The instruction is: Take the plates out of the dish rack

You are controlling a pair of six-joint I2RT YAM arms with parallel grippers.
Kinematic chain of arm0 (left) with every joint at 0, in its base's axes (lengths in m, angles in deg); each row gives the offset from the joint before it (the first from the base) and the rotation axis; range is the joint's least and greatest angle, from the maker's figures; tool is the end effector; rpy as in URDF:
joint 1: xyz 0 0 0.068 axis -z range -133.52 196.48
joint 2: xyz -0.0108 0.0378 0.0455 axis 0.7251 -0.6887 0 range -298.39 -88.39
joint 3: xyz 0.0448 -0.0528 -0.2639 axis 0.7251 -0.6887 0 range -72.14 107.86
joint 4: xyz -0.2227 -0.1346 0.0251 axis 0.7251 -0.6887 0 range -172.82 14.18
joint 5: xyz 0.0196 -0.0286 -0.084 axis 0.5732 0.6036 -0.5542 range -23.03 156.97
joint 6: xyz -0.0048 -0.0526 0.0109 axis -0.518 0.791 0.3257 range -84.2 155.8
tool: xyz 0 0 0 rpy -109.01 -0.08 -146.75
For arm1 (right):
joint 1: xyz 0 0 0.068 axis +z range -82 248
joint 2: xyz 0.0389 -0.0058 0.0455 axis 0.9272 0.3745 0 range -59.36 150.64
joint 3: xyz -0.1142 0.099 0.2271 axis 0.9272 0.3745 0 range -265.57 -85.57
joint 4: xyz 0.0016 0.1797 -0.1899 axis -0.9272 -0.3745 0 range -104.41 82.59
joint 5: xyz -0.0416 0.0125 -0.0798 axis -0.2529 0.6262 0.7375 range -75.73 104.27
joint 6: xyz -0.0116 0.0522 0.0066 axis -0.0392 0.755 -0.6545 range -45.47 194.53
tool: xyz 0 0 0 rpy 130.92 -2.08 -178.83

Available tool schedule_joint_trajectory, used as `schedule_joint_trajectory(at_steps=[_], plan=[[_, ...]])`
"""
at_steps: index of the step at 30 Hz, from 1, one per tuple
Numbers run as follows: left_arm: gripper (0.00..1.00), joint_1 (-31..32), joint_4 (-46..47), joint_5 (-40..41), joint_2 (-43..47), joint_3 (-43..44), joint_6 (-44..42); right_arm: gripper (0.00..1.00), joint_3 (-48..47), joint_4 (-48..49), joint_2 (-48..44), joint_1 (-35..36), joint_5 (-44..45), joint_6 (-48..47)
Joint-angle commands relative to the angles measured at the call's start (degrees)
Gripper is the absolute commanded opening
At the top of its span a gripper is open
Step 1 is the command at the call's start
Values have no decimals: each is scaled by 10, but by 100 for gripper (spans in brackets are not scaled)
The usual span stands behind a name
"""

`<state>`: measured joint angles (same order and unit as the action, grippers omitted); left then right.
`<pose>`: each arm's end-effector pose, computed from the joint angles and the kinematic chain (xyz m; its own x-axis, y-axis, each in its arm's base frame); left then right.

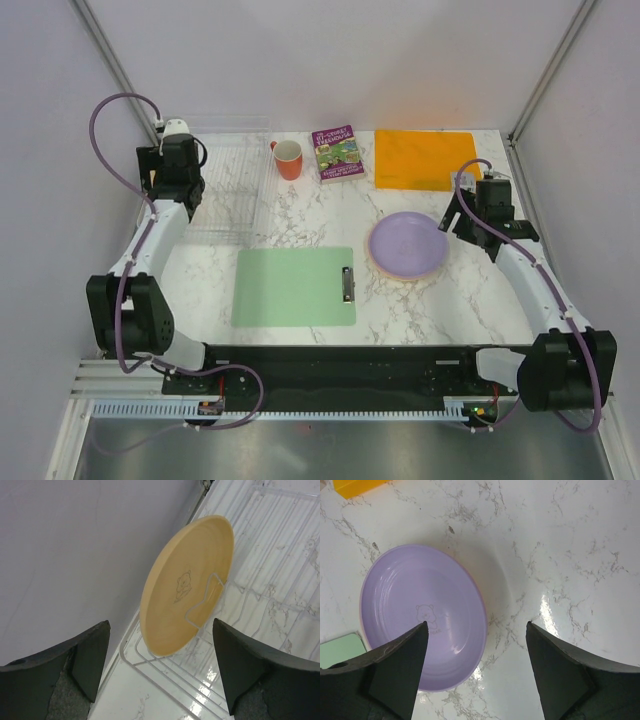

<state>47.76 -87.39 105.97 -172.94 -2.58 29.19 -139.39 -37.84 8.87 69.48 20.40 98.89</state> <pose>0.3383 0.0147 0.3254 -0.5069 0.1008 -0.8561 -0.4903 0.7831 0.3825 0.2517 0.0027 0.2788 -0.6214 0.3942 -0.6771 0.3365 0.9147 0.2238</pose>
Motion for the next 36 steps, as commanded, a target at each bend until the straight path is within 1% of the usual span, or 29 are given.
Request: schedule_joint_trajectory(at_steps=[1,2,4,6,9,13,17,18,19,23,26,27,29,30,32,33,34,35,36], plan=[[89,-12,66,18,-26,43,-53,86,4,25,20,-2,-6,1],[89,-12,67,17,-43,46,-55,86,6,27,24,-3,-7,0],[88,-40,63,20,-58,58,-53,86,12,30,29,-2,-8,-2],[88,-49,51,19,-72,62,-30,86,16,35,31,-2,-8,-3],[86,-67,41,-16,-81,59,-1,86,17,38,38,-2,-9,-6],[84,-87,31,-31,-97,64,18,86,15,42,50,-3,-18,-7],[77,-99,21,-52,-113,75,34,86,20,54,58,-2,-31,-3],[69,-102,18,-60,-117,78,37,86,22,55,59,-2,-33,-3],[65,-103,10,-67,-120,80,41,86,22,56,62,-2,-36,-2],[59,-104,-2,-85,-127,90,51,85,23,62,70,-2,-51,1],[45,-104,-7,-88,-132,94,53,86,19,64,76,-2,-59,3],[35,-104,-8,-88,-134,94,55,86,17,64,78,-2,-60,3],[27,-104,-12,-89,-134,94,57,85,14,64,81,-2,-60,2],[21,-104,-12,-89,-134,93,58,85,14,64,81,-2,-60,2],[15,-103,-13,-89,-134,92,58,85,14,64,82,-2,-60,1],[10,-104,-14,-90,-137,93,58,86,14,64,82,-2,-60,2],[8,-104,-15,-92,-138,94,58,85,14,64,82,-2,-60,0],[4,-104,-15,-94,-138,95,61,85,15,64,82,-2,-60,1],[2,-105,-18,-96,-140,95,60,85,17,64,82,-2,-60,1]])
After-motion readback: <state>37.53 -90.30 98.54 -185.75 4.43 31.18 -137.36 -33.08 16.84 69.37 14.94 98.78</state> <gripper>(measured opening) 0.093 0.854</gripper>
